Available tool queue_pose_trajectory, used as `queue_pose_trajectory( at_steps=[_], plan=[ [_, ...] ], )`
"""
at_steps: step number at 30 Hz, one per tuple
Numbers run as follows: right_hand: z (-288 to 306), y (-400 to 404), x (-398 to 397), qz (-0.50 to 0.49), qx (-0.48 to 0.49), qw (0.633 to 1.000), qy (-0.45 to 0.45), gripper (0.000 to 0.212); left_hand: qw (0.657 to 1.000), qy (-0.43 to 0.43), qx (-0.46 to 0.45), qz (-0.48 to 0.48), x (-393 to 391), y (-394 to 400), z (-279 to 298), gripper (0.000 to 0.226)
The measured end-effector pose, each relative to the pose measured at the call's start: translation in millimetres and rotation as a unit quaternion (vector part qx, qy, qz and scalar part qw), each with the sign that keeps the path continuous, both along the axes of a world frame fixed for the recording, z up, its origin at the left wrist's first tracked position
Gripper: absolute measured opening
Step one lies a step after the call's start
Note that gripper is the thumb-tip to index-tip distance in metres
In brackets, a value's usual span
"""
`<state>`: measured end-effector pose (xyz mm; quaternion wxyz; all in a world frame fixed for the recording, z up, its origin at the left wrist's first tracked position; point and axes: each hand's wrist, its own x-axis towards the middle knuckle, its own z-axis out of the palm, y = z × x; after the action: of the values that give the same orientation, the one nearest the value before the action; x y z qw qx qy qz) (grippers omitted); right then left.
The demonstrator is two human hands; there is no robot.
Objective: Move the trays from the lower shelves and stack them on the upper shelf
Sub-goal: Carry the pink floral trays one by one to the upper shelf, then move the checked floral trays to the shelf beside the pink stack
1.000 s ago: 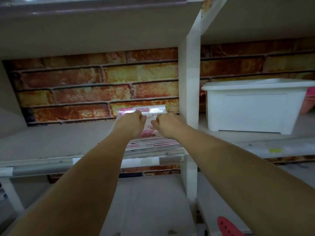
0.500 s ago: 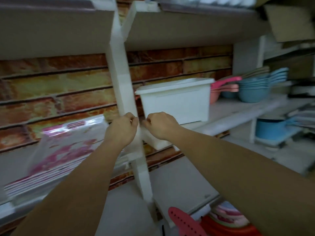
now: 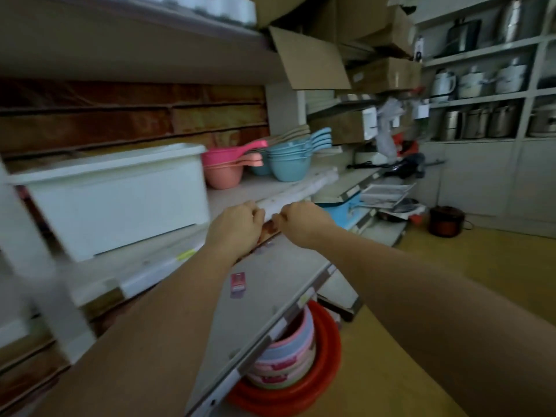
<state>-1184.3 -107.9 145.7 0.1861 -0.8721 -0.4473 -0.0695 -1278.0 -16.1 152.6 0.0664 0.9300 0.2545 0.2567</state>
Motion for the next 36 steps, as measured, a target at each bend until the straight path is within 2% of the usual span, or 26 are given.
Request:
queue_pose_trajectory(
  at_steps=[9, 18, 25, 30, 36],
  plan=[
    [-40, -144, 207, -0.082, -0.071, 0.994, 0.020, 0.040, 0.997, 0.034, -0.047, -0.059, 211, -131, -41, 0.034],
    [-68, -239, 341, -0.158, -0.068, 0.984, 0.050, 0.038, 0.987, 0.071, -0.065, -0.129, 360, -206, -65, 0.036],
    [-109, -240, 430, -0.204, -0.097, 0.969, 0.103, 0.024, 0.981, 0.110, -0.084, -0.138, 455, -194, -113, 0.033],
    [-119, -203, 524, -0.230, -0.086, 0.964, 0.104, 0.023, 0.980, 0.098, -0.076, -0.154, 564, -162, -113, 0.026],
    [-106, -173, 651, -0.270, -0.062, 0.953, 0.125, 0.020, 0.975, 0.118, -0.085, -0.167, 702, -129, -105, 0.032]
  ],
)
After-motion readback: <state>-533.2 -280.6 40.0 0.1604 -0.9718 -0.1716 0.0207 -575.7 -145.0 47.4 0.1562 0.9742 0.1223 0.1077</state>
